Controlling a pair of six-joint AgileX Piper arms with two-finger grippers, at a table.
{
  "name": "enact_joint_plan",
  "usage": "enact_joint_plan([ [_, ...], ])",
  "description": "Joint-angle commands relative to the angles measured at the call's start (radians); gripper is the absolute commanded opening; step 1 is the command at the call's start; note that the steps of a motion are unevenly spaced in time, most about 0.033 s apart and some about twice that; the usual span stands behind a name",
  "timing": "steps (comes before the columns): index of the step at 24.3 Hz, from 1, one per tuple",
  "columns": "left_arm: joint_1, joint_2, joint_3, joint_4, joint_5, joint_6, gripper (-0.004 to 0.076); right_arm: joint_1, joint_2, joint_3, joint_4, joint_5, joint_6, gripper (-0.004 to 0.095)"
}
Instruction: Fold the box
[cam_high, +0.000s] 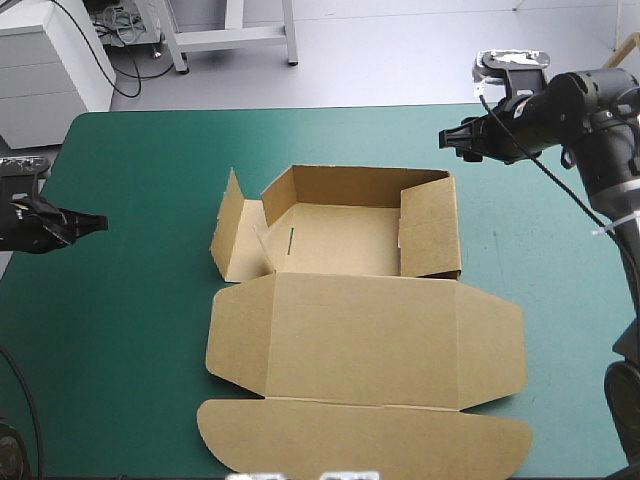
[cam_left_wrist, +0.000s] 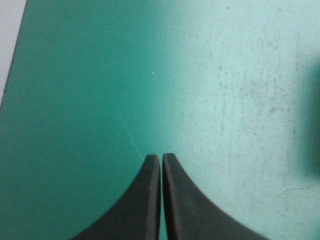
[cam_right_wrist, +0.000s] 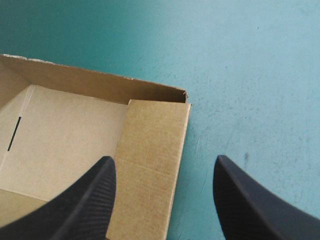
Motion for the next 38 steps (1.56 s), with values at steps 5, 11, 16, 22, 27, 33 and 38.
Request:
enact_joint_plan([
  [5, 0.025, -0.022, -0.035, -0.157, 0.004, 0.066, 0.0, -0.005, -0.032, 0.16, 0.01, -0.036, 0.003, 0.054],
  [11, 0.023, -0.022, -0.035, -0.199, 0.039, 0.077, 0.0, -0.005, 0.036, 0.255, 0.022, -0.096, -0.001, 0.054],
  [16, 0.023, -0.022, -0.035, -0.216, 0.065, 0.095, 0.0, -0.005, 0.122, 0.255, 0.077, -0.144, -0.03, 0.054],
  [22, 0.023, -0.022, -0.035, -0.216, 0.086, 0.095, 0.0, -0.005, 0.216, 0.255, 0.099, -0.159, -0.034, 0.054],
  [27, 0.023, -0.022, -0.035, -0.214, 0.087, 0.113, 0.0, -0.005, 0.242, 0.255, 0.099, -0.183, -0.043, 0.0533],
  [33, 0.023, -0.022, -0.035, -0.213, 0.085, 0.113, 0.0, -0.005, 0.249, 0.255, 0.098, -0.179, -0.077, -0.0007],
  [38, 0.023, -0.022, -0.035, -0.213, 0.1, 0.113, 0.0005, -0.005, 0.253, 0.255, 0.098, -0.175, -0.071, -0.0019],
])
